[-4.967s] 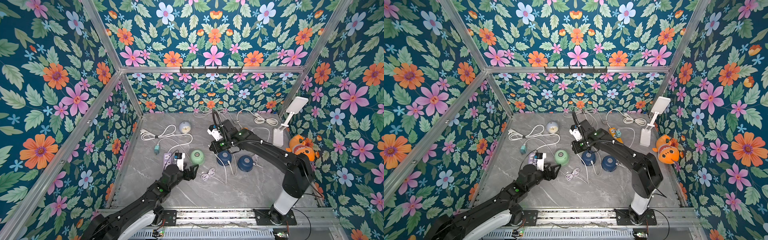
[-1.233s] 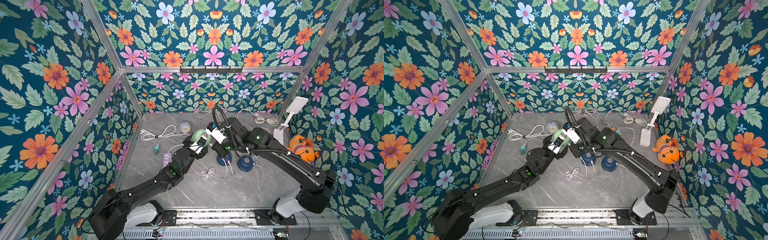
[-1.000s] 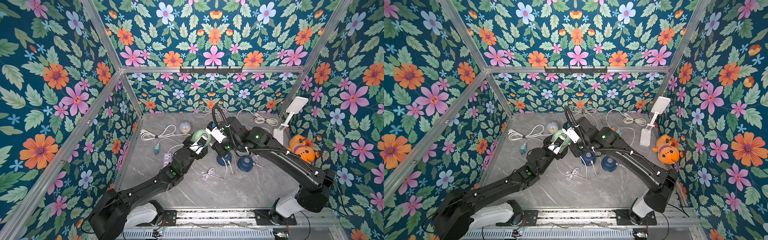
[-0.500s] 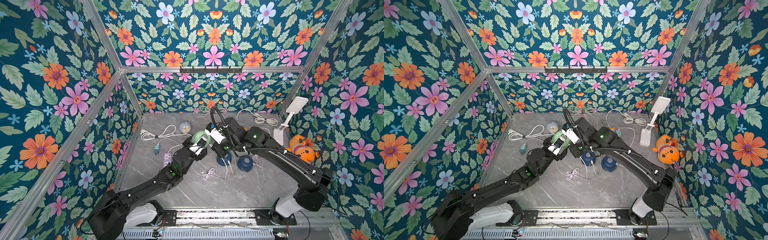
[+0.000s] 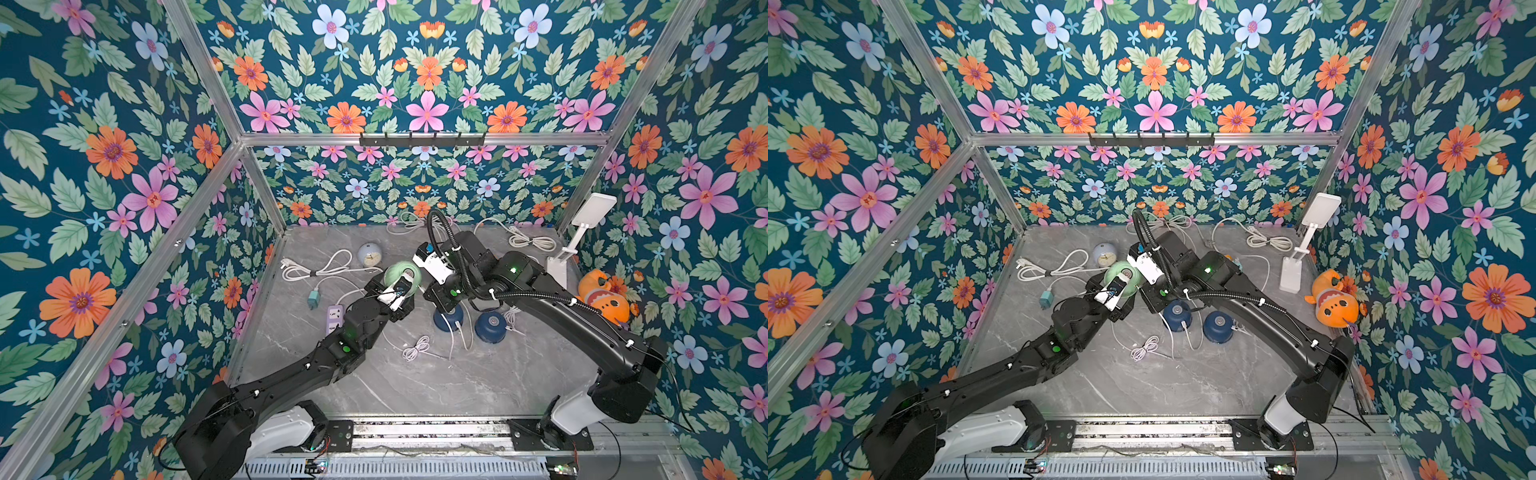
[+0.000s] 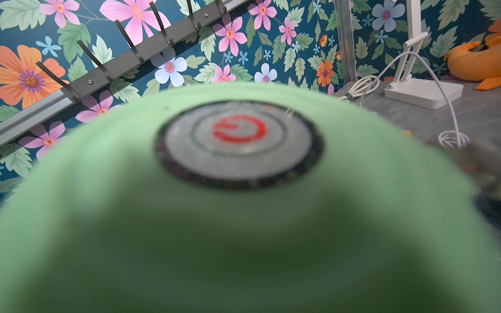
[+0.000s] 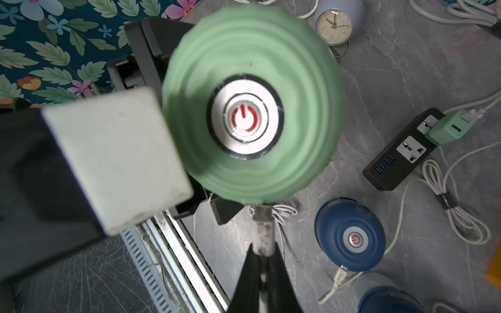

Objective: Charge the cordless meat grinders
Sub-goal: Insert the charging cable into the cordless meat grinder.

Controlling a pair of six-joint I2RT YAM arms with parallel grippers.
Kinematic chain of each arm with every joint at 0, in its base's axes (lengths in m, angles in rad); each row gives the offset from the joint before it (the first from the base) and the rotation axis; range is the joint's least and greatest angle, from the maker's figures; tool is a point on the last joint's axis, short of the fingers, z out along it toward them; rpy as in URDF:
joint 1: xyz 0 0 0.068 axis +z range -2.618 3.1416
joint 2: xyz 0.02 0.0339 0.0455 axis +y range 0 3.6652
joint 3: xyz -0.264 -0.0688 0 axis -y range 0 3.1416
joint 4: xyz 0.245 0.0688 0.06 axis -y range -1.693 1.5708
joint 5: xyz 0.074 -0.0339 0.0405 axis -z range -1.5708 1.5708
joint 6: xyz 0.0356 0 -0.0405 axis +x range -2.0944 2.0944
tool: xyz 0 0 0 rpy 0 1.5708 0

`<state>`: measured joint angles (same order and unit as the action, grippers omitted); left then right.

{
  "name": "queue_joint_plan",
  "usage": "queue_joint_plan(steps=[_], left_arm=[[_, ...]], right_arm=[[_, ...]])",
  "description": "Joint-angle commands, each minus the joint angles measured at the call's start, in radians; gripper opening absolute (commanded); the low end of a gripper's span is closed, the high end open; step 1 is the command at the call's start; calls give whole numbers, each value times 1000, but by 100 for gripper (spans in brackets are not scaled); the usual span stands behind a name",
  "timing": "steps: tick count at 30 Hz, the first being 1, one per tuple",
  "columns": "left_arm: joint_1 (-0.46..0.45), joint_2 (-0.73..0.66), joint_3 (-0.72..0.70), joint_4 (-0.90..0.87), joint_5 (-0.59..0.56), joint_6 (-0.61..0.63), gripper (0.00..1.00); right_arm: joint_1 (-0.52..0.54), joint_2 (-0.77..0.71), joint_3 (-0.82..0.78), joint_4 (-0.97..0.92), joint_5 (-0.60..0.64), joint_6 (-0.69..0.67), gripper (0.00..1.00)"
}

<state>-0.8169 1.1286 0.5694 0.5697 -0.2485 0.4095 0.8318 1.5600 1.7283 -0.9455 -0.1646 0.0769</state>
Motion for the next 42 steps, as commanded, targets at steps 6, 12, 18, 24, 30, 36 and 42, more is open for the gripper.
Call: queue_joint_plan(steps=[6,12,18,24,30,36,42], left_arm=[[-11,8,9,40,18,17,44],[-19,20,7,39,17,25,44],[-27,15,-8,35,37,40,41],[-44,2,-14,-13,58,65,38],[-67,-11,-17,-78,66,75,35],[-77,-18,-19,-117,68,78,30],[-85,-20,-24,-126,74,74,25]], right_arm=[[0,11,21,38,-44,6,0],[4,12,23,42,-37,9,0],[0,18,31,37,-29,9,0],[-43,27,44,32,-108,0,0],[-59,65,95,-15,-164,-45,0],[-71,90,156,-74,-167,-103,0],[-89,145,203,-112,-154,-171,0]])
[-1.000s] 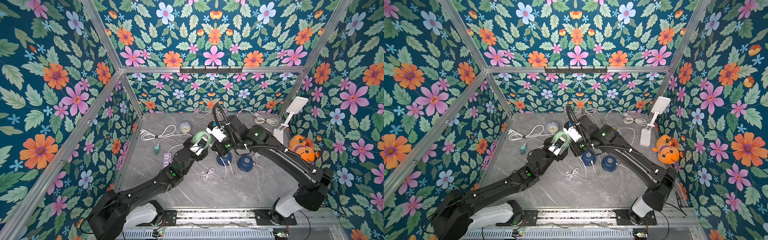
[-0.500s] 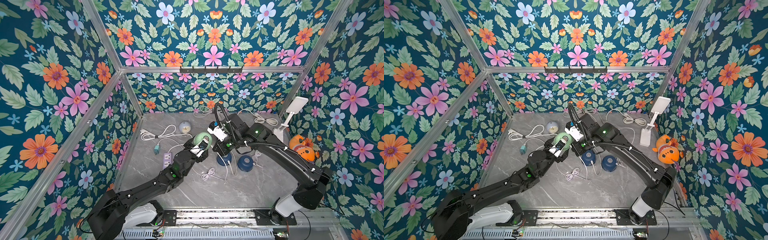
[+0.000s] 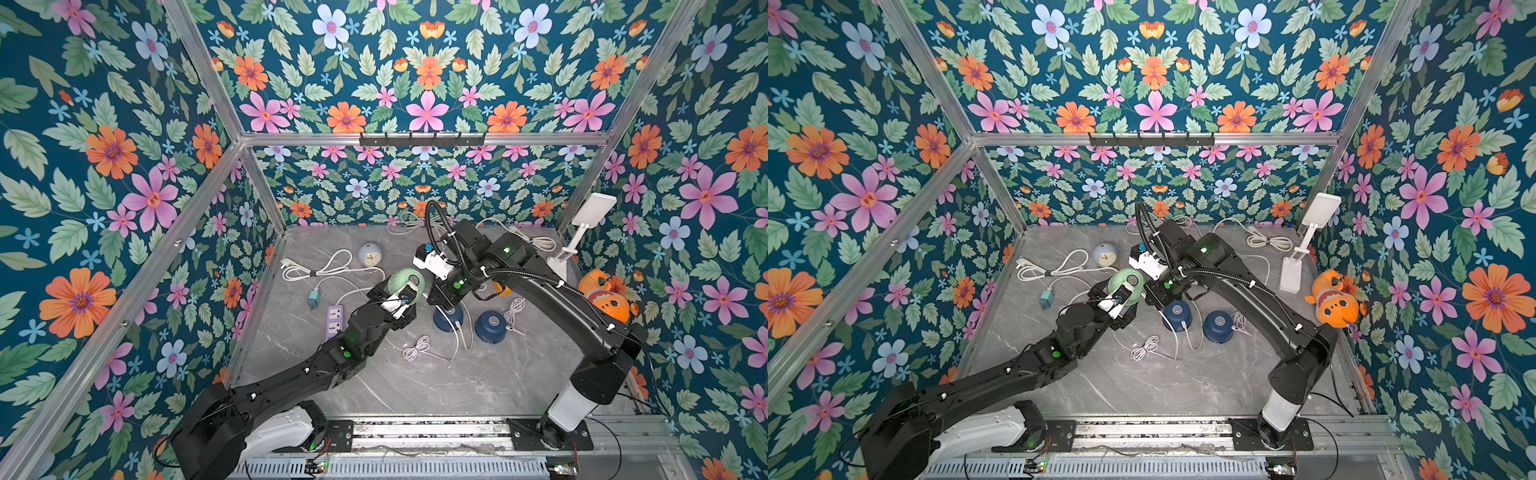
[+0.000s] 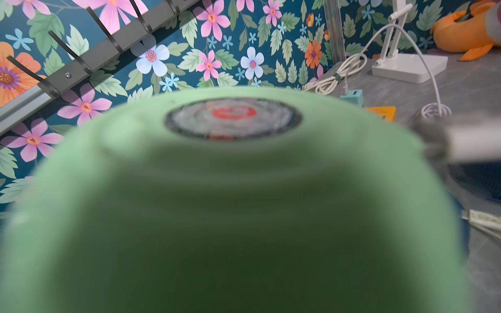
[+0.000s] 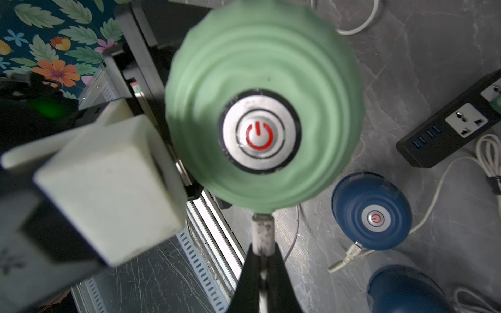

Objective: Charge the cordless meat grinders
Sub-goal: Insert the charging cable into the cordless meat grinder.

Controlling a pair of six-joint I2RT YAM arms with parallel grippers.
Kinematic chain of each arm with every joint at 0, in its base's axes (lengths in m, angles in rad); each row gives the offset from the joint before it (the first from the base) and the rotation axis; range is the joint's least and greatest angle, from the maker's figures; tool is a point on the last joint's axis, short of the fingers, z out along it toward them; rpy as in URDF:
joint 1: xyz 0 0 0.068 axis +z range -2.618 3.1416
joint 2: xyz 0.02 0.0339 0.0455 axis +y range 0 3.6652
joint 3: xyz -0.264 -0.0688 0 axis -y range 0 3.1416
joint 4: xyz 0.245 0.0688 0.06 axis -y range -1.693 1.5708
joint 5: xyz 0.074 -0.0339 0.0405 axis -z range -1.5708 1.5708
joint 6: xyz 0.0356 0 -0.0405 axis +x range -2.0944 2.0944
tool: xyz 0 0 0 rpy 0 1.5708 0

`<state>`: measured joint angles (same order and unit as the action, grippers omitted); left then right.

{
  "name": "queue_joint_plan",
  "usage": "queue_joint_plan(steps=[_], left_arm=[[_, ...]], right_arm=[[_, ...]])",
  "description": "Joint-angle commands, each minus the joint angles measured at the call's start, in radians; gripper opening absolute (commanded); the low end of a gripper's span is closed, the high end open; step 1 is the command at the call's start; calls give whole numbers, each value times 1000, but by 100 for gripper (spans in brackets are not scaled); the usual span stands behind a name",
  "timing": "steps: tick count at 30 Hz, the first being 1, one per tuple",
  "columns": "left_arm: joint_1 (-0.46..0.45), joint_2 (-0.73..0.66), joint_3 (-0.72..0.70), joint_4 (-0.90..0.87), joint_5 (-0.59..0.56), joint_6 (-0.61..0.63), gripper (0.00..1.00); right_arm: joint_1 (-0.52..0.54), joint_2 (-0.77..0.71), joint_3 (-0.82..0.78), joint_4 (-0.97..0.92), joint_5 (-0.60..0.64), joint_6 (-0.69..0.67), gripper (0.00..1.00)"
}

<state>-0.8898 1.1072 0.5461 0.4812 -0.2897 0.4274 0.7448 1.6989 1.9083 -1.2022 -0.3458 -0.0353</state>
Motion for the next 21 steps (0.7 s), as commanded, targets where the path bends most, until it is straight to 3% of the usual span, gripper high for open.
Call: queue_joint_plan(steps=[1,12,21], left_arm=[[-13,2,0,-38,115,54,25],[-38,20,9,-44,115,53,22],[-58,21,5,-55,109,50,21]], right_arm=[[-2,11,32,141,33,-65,0],[2,83,148,148,-46,-28,0],[-5,106,198,152,-4,-33,0]])
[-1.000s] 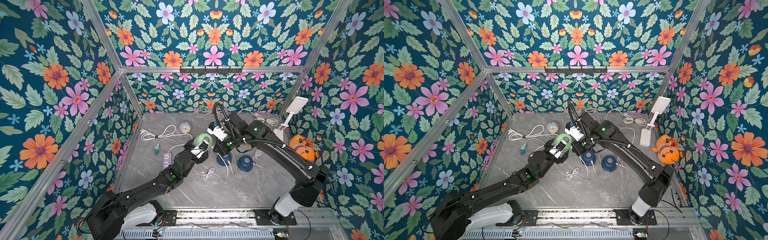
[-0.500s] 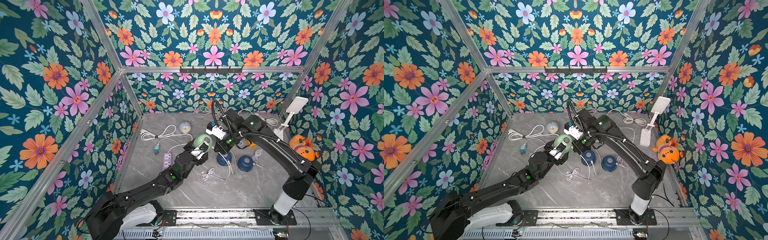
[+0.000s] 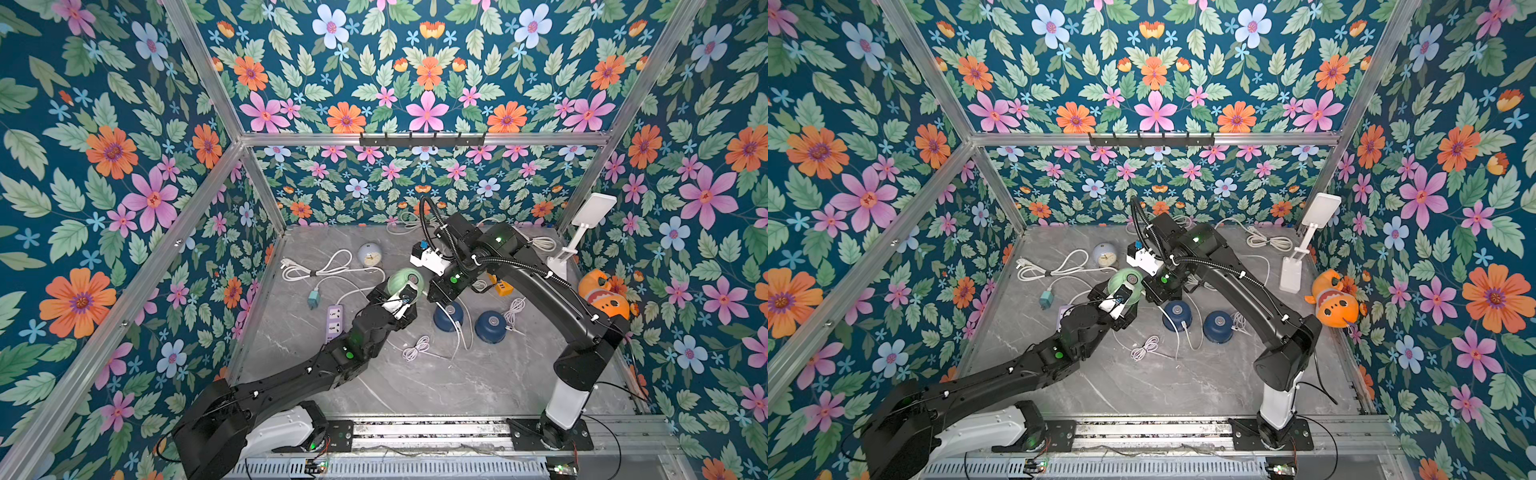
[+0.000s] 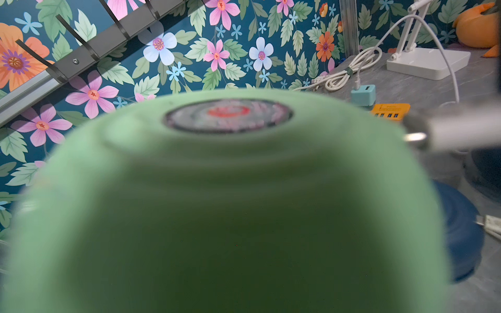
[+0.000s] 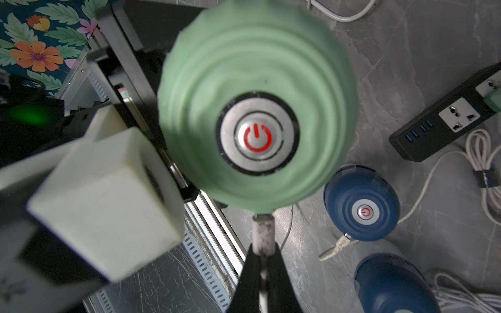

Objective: Charge the cordless meat grinders
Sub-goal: Insert the charging cable into the cordless meat grinder.

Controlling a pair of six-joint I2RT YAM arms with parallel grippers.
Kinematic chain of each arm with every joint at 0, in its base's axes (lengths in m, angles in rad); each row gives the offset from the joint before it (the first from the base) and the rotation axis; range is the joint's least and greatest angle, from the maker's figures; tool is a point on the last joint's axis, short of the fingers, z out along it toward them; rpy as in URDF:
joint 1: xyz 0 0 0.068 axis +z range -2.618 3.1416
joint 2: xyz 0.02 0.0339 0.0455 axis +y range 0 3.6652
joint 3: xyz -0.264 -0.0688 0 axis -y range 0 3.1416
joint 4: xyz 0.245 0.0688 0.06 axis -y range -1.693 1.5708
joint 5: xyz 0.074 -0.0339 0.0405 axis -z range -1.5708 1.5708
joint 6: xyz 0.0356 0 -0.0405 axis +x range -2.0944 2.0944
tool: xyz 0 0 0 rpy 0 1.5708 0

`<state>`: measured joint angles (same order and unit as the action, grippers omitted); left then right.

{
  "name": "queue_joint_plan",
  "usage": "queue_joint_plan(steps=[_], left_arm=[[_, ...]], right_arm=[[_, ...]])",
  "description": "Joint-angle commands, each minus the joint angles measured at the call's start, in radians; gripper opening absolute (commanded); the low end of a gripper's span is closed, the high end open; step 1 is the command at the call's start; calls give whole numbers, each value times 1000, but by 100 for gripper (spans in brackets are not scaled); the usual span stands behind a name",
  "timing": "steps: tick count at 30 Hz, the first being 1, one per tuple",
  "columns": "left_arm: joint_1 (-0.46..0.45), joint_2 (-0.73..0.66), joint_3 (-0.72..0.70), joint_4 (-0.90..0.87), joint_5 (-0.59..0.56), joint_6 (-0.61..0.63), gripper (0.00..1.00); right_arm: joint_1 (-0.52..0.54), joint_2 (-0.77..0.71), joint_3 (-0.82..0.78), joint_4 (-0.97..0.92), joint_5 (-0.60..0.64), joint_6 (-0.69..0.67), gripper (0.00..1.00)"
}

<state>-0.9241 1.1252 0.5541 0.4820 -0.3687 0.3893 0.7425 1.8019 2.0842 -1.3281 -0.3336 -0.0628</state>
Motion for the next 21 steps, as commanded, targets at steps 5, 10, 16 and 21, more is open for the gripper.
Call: queue_joint_plan(steps=[5,10,16,21], left_arm=[[-27,5,-2,-54,182,85,20],[-28,3,0,-48,178,77,20],[-28,1,-4,-29,182,60,20],[-28,1,3,-38,194,57,20]], right_arm=[[0,38,67,260,-69,0,0],[3,40,60,255,-66,0,0],[3,19,23,279,-77,-9,0],[3,-15,-22,293,-46,-77,0]])
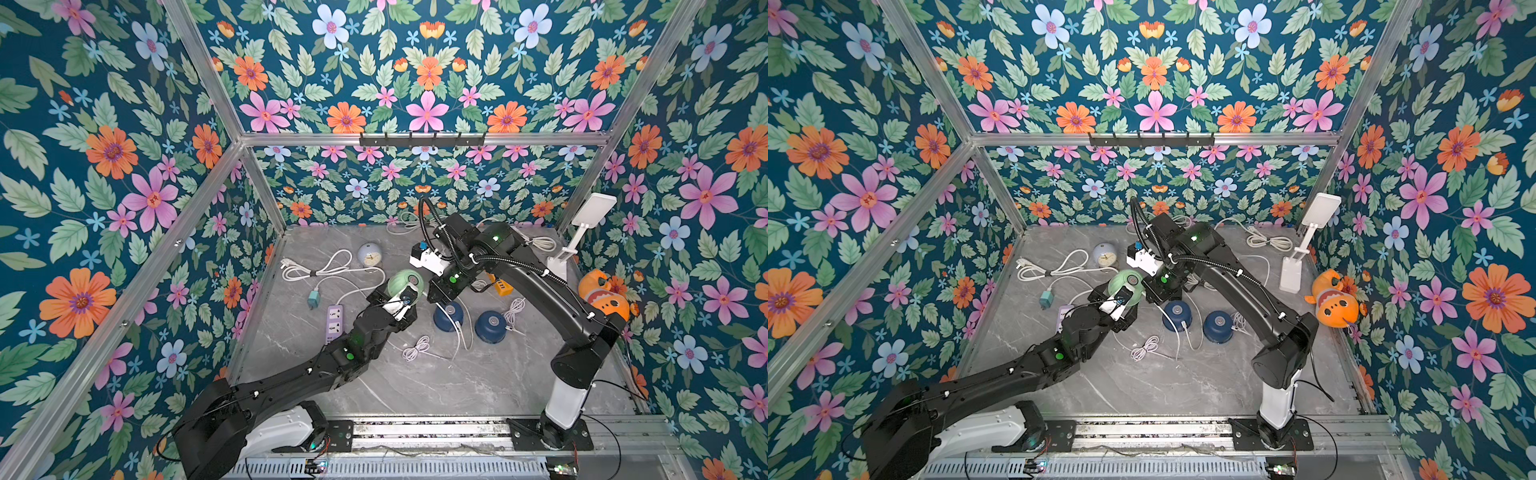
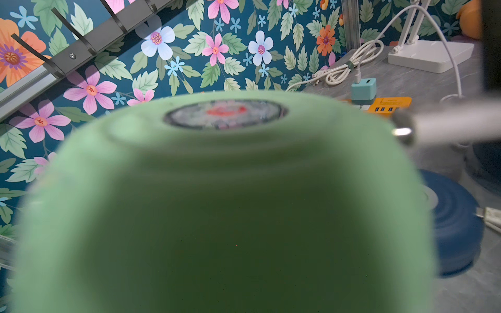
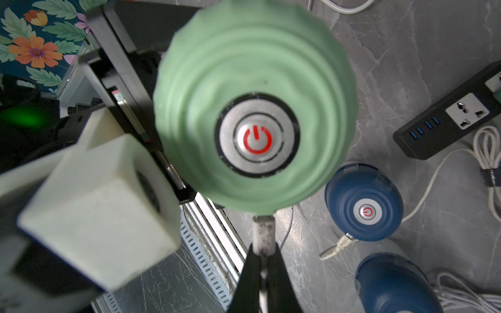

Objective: Charge the cordless meat grinders
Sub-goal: Insert the charging cable into the cordless meat grinder.

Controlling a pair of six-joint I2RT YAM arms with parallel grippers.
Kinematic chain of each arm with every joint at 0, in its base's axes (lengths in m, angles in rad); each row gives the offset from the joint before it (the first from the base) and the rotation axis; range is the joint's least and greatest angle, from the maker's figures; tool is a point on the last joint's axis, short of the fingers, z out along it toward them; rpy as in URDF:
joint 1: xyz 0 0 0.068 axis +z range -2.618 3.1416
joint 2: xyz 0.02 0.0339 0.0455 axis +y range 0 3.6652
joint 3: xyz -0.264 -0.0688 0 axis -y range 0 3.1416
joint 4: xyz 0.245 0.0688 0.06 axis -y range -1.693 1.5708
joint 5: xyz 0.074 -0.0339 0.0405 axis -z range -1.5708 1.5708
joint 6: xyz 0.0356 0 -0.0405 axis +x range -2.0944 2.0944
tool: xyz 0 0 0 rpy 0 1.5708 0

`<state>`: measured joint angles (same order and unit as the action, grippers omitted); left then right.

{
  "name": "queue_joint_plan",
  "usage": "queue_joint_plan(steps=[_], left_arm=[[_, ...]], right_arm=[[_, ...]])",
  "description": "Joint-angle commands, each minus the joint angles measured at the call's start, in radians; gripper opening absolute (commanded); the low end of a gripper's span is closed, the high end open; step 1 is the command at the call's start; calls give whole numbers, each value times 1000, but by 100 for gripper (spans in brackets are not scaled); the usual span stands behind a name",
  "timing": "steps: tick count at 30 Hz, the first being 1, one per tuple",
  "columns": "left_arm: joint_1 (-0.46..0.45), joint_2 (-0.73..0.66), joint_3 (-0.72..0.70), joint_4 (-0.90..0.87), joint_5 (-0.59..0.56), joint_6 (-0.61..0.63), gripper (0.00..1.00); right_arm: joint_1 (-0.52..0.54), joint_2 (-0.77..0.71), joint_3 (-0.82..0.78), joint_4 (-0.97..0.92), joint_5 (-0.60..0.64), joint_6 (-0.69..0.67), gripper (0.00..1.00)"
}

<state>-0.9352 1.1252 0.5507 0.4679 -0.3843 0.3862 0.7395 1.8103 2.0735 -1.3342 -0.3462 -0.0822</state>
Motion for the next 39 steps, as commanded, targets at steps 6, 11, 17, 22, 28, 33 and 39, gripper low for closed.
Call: queue_joint_plan(steps=[6,11,17,22,28,33,39], left_arm=[[-21,-4,22,-45,232,57,19],[-30,1,31,-43,232,51,19],[-37,2,25,-45,226,48,18],[-37,-3,11,-13,207,24,18],[-37,-6,-39,88,157,-25,18],[-34,6,-115,222,127,-87,19],[-20,118,-223,473,95,-184,21]], right_arm=[[11,-77,-66,379,-63,-104,0],[29,-59,-55,380,-69,-99,0],[23,-61,-43,353,-25,-93,0],[24,-48,-24,311,-56,-73,0],[23,-86,-108,274,-43,-59,16],[23,-209,-272,304,-8,-37,43],[9,-345,-428,406,24,11,79]])
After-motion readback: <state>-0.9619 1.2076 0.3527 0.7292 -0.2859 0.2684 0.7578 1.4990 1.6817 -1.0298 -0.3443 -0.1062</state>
